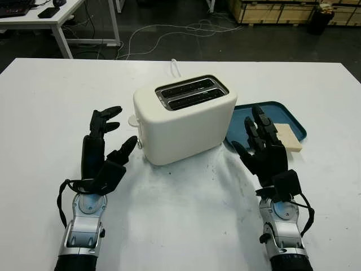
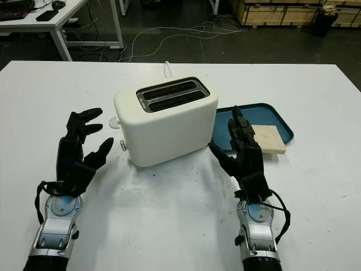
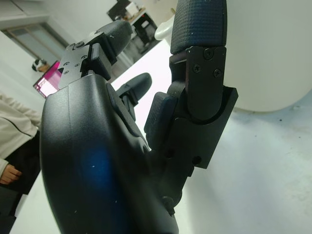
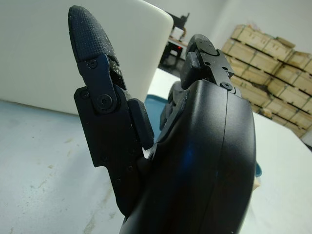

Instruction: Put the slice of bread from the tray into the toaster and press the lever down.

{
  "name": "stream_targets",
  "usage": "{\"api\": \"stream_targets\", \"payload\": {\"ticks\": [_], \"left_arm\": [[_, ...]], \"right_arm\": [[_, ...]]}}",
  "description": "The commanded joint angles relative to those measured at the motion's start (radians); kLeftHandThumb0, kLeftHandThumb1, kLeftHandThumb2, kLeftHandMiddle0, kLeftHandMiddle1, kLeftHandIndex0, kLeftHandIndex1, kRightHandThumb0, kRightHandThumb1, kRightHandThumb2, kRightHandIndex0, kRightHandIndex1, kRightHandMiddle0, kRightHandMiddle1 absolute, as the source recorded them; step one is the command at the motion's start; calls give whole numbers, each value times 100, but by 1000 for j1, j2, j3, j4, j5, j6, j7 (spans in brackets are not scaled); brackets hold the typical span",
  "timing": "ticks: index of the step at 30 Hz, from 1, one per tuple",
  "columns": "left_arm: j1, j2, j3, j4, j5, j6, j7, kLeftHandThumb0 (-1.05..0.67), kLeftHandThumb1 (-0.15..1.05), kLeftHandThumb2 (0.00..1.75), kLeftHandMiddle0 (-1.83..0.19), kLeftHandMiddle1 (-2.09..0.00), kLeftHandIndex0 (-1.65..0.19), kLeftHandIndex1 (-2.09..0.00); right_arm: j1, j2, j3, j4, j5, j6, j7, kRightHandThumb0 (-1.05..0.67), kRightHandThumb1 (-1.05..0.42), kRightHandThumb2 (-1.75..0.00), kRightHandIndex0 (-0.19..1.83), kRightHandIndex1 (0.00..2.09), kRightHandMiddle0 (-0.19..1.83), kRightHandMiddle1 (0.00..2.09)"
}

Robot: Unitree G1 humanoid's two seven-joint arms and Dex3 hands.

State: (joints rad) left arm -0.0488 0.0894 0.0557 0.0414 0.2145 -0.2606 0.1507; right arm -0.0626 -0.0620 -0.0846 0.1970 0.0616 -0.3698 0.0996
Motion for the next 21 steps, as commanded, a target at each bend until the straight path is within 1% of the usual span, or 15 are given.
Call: {"api": "stream_targets", "payload": {"ticks": [1, 7, 10, 12, 14, 15, 18, 21], "left_arm": [[5, -2, -3, 8, -2, -29, 11, -105, 92, 35, 0, -116, 0, -93], [1, 0, -7, 25, -2, -44, 9, -105, 92, 36, 0, -116, 0, -94], [-7, 0, -10, 45, 4, -53, 13, -105, 92, 36, 0, -117, 0, -95], [-12, -1, -9, 49, 5, -53, 17, -105, 92, 36, 0, -117, 0, -95], [-16, 0, -6, 52, 4, -55, 21, -105, 92, 36, 0, -118, 0, -95], [-18, 0, -4, 54, 4, -58, 25, -105, 92, 36, 0, -118, 0, -95], [-20, -1, -2, 49, 3, -53, 32, -105, 92, 37, 0, -117, 0, -93], [-23, 0, 0, 46, -4, -50, 30, -105, 92, 37, 0, -115, 0, -92]], "right_arm": [[12, -3, -2, -21, 8, 21, 2, -86, -89, 0, 10, 0, 15, 0], [18, -5, 5, -44, -4, 62, -3, -84, -88, 0, 10, 0, 15, 0], [17, -20, 11, -54, -29, 76, -4, -85, -90, -1, 12, 1, 15, 0], [16, -42, 6, -56, -27, 50, 16, -84, -90, -1, 13, 2, 16, 1], [17, -72, -5, -69, -64, 6, 3, -82, -90, 0, 17, 3, 19, 2], [20, -94, -12, -81, -116, -18, -28, -82, -90, 0, 19, 4, 21, 3], [26, -196, -48, -81, -367, -133, -191, -82, -91, -2, 26, 5, 27, 4], [38, -295, -80, -79, -561, -178, -336, -77, -88, -1, 29, 5, 31, 4]]}}
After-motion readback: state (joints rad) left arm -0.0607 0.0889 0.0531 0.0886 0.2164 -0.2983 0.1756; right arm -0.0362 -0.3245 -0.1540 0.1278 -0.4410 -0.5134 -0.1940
